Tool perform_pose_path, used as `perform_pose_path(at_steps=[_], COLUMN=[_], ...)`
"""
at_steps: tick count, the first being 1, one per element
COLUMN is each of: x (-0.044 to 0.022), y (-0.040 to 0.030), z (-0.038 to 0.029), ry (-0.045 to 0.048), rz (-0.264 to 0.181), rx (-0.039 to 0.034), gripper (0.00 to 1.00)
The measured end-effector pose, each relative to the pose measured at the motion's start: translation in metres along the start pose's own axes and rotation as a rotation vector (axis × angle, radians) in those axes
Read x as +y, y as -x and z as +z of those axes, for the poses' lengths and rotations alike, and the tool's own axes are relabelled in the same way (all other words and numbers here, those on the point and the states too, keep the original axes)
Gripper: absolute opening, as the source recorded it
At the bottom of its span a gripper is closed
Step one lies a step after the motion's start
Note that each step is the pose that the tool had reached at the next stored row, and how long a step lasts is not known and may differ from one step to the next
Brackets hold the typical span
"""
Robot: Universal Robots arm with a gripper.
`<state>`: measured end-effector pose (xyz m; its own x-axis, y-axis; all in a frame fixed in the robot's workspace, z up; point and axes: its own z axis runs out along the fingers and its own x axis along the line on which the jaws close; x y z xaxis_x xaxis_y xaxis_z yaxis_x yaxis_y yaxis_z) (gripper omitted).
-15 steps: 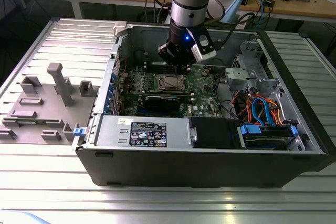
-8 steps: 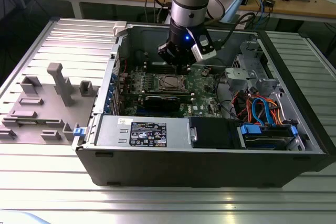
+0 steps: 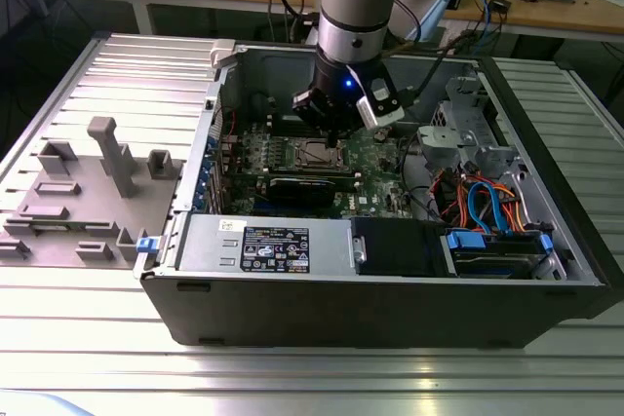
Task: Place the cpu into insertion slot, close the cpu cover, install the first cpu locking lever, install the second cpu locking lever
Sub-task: 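Install the second cpu locking lever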
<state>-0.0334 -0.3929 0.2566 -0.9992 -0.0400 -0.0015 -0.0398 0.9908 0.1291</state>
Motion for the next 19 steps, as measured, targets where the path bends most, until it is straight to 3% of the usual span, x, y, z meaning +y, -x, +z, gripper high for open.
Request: perform_pose_path(at_steps=[3, 8, 11, 13, 14, 17, 19], x=[-0.0053, -0.0094, -0.0153, -0.0172, -0.0175, -0.0183, -0.019], y=[-0.001, -0.0148, -0.0192, -0.0323, -0.0353, -0.0391, -0.04], z=[0.0031, 0.008, 0.0107, 0.014, 0.0149, 0.0186, 0.0214], ry=[0.0028, 0.0044, 0.0053, 0.0098, 0.0113, 0.0195, 0.0329], rz=[0.0, 0.0, 0.001, 0.001, 0.001, 0.001, 0.0], rx=[0.0031, 0.0074, 0.0152, 0.0189, 0.0189, 0.0187, 0.0182], gripper=[0.11, 0.11, 0.11, 0.11, 0.11, 0.11, 0.11])
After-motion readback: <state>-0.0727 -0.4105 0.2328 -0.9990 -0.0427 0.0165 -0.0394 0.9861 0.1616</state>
